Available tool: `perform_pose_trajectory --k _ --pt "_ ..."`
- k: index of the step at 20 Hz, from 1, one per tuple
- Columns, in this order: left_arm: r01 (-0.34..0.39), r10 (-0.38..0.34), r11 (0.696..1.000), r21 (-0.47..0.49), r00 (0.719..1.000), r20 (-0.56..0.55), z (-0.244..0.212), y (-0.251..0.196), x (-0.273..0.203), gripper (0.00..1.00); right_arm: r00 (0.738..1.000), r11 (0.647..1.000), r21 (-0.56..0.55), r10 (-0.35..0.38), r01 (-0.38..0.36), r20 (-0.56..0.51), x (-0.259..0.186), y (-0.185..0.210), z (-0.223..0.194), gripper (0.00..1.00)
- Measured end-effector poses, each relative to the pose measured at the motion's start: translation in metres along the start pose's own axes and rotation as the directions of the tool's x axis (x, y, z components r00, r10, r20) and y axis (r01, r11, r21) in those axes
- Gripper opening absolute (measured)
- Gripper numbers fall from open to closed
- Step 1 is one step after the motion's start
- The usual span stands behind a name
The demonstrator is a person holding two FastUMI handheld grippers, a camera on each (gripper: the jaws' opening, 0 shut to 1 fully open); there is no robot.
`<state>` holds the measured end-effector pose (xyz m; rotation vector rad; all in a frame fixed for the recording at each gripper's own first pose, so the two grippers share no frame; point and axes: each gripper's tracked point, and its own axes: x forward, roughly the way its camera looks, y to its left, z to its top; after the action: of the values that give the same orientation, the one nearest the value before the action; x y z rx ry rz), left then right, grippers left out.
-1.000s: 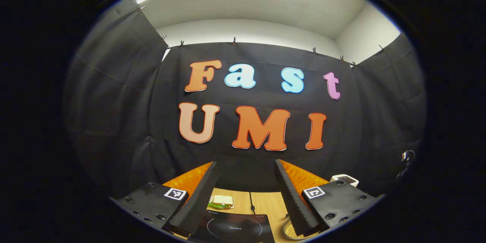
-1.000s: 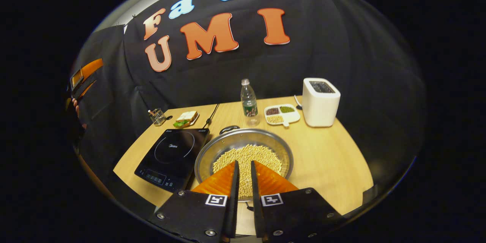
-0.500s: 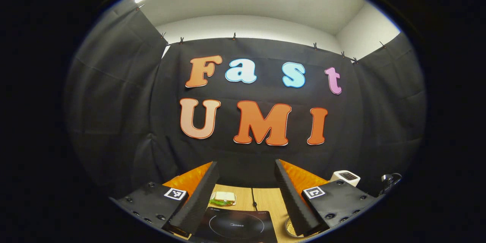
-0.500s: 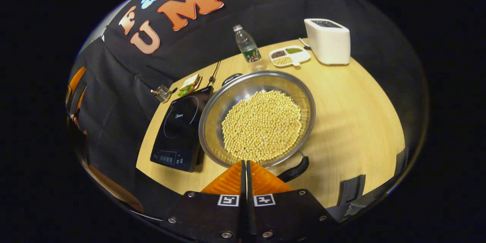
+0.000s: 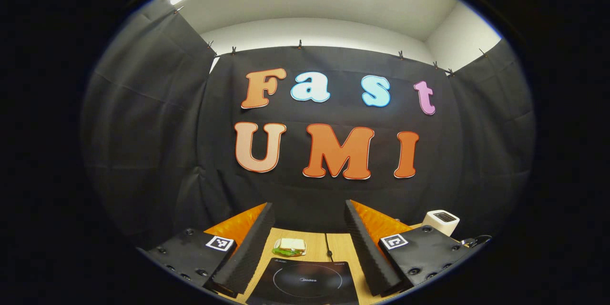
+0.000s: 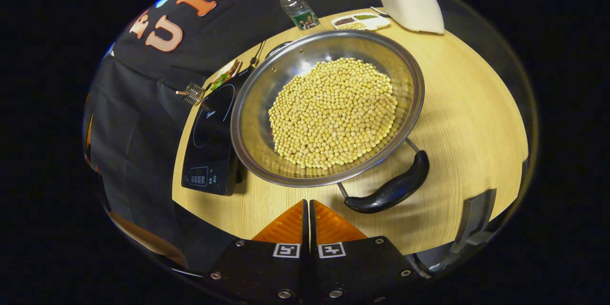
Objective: First push the handle of the pot to place it horizontally, then grasp the pot with both hands and set it on the induction cooktop.
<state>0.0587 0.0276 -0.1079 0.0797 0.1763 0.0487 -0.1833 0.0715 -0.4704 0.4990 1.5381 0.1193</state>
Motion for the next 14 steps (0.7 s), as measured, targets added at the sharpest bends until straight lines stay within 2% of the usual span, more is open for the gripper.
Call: perform_pose_trajectory --k 4,5,7,8,11,12,14 --pt "-0.009 0.009 1.000 0.000 1.000 -0.013 -0.004 0.007 -0.002 0.99 1.000 0.998 0.063 0.004 -0.004 -0.005 0.004 -0.002 0.006 0.00" --pt "-0.015 0.015 1.000 0.002 1.000 -0.013 -0.005 0.009 -0.002 0.96 1.000 0.998 0.060 -0.008 0.008 -0.005 0.008 -0.005 0.006 0.00" --pt "-0.019 0.019 1.000 0.001 1.000 -0.010 -0.003 0.011 -0.002 0.96 0.999 0.997 0.057 -0.053 0.053 -0.005 0.013 -0.017 0.006 0.00" --pt "-0.018 0.018 1.000 0.000 1.000 -0.010 -0.003 0.011 -0.002 0.99 0.998 0.996 0.066 -0.065 0.066 -0.009 0.013 -0.024 0.006 0.00" --pt "-0.010 0.010 1.000 0.002 1.000 -0.006 -0.006 0.010 0.000 0.96 0.997 0.988 0.136 -0.071 0.070 0.001 0.010 -0.035 0.016 0.00" --pt "-0.011 0.011 1.000 -0.001 1.000 -0.011 -0.008 0.010 0.002 0.99 0.996 0.987 0.136 -0.088 0.086 0.010 0.009 -0.042 0.022 0.00" --pt "0.000 0.000 1.000 -0.013 1.000 -0.025 -0.012 0.003 0.008 0.99 0.994 0.984 0.147 -0.108 0.104 0.019 0.005 -0.054 0.032 0.00"
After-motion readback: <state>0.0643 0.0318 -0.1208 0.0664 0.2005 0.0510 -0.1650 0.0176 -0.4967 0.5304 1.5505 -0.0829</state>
